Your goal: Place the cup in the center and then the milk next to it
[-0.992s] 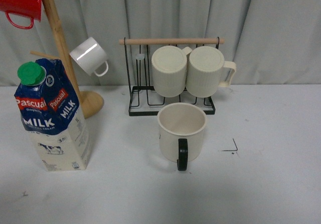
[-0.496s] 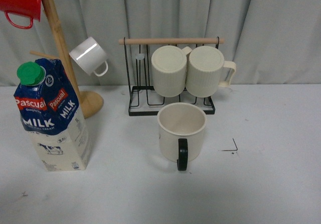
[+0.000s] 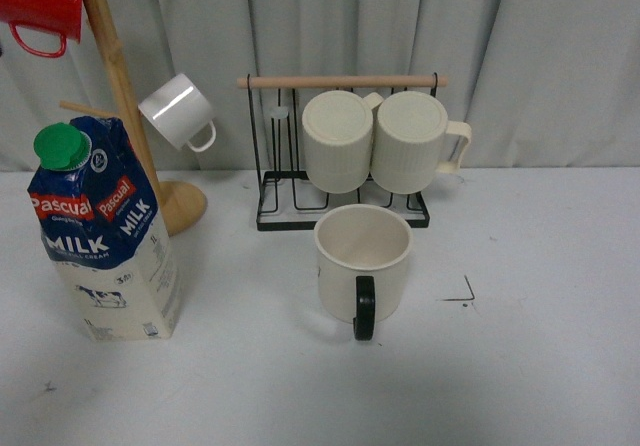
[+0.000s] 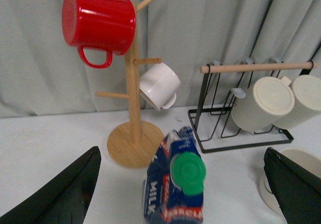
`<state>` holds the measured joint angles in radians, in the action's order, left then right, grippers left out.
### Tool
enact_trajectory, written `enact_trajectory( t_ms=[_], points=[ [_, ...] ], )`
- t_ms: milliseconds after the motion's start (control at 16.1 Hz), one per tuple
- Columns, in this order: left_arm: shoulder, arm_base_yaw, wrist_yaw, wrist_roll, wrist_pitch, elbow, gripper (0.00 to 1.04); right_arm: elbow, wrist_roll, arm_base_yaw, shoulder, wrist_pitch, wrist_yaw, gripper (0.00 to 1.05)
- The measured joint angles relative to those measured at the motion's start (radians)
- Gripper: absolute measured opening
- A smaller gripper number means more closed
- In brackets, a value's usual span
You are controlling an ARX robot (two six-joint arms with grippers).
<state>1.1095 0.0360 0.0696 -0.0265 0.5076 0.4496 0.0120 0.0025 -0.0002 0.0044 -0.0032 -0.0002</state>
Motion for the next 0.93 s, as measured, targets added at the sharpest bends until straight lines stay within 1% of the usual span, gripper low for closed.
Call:
enact_trajectory(
  t_ms=[62, 124, 248, 372, 558, 744, 930],
  points=[
    [0.106, 0.005, -0.008, 0.026, 0.041, 0.059, 0.98, 0.000, 0.000, 0.000, 0.000, 0.000, 0.000, 0.98],
    [0.185, 0.004, -0.023, 0.047, 0.050, 0.106, 0.98, 0.000, 0.000, 0.000, 0.000, 0.000, 0.000, 0.98],
    [0.231, 0.004, -0.029, 0.063, 0.051, 0.132, 0.98, 0.000, 0.000, 0.000, 0.000, 0.000, 0.000, 0.98],
    [0.343, 0.004, -0.035, 0.112, 0.024, 0.189, 0.98, 0.000, 0.000, 0.000, 0.000, 0.000, 0.000, 0.98],
    [0.448, -0.015, -0.062, 0.132, 0.012, 0.260, 0.98, 0.000, 0.000, 0.000, 0.000, 0.000, 0.000, 0.98],
    [0.496, -0.013, -0.060, 0.107, 0.003, 0.275, 0.98, 0.000, 0.000, 0.000, 0.000, 0.000, 0.000, 0.98],
    [0.534, 0.003, -0.051, 0.095, 0.000, 0.247, 0.98, 0.000, 0.000, 0.000, 0.000, 0.000, 0.000, 0.98]
  ],
)
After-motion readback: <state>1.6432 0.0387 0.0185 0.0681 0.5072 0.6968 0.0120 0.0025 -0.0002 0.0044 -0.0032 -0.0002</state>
